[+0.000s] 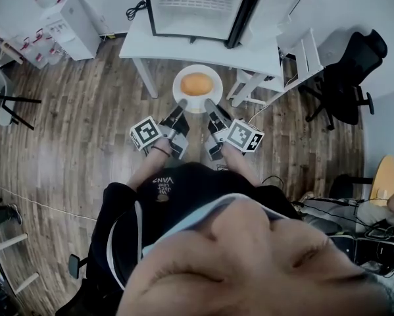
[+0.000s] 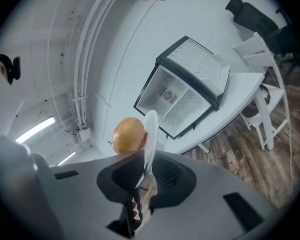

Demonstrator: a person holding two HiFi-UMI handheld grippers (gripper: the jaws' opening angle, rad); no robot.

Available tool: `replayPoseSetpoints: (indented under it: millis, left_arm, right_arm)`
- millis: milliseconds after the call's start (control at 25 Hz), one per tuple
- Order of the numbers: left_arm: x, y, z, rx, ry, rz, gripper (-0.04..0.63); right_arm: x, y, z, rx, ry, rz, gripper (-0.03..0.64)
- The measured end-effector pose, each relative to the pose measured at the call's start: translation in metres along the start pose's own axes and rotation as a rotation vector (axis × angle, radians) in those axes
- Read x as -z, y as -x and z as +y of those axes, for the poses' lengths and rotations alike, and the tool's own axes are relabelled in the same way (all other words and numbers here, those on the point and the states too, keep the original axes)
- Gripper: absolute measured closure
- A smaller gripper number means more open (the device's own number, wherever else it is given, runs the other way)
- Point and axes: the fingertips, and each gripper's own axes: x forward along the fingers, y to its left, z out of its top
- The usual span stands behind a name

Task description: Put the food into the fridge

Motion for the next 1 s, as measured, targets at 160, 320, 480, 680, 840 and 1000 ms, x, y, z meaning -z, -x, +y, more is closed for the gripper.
replayPoseSetpoints:
  millis: [160, 320, 480, 680, 840, 1000]
  left_arm:
    - [0.002, -0.009, 0.003, -0.01, 0.004, -0.001, 0.572]
    - [0.003, -0.017, 0.007, -0.008, 0.012, 0.001, 0.571]
    - [-0.003, -0.027, 0.01, -0.007, 0.015, 0.008, 0.572]
    - [-0.012, -0.034, 0.019, -0.019, 0.013, 0.015, 0.572]
    - [-0.025, -0.044, 0.022, -0.013, 0.017, 0.019, 0.572]
    - [-0.046, -0.056, 0.028, -0.029, 0.023, 0.027, 0.572]
  right_arm:
    - [-0.007, -0.001, -0.001, -0.013, -0.017, 0.0, 0.578]
    - [-0.012, -0.002, -0.007, -0.008, -0.015, -0.003, 0.578]
    - [-0.018, -0.01, -0.014, 0.001, -0.025, -0.007, 0.579]
    - [-0.022, -0.021, -0.022, 0.01, -0.015, -0.011, 0.58]
    - [-0.029, -0.036, -0.022, 0.008, -0.023, -0.016, 0.579]
    - [-0.038, -0.058, -0.025, 0.017, -0.029, -0.02, 0.578]
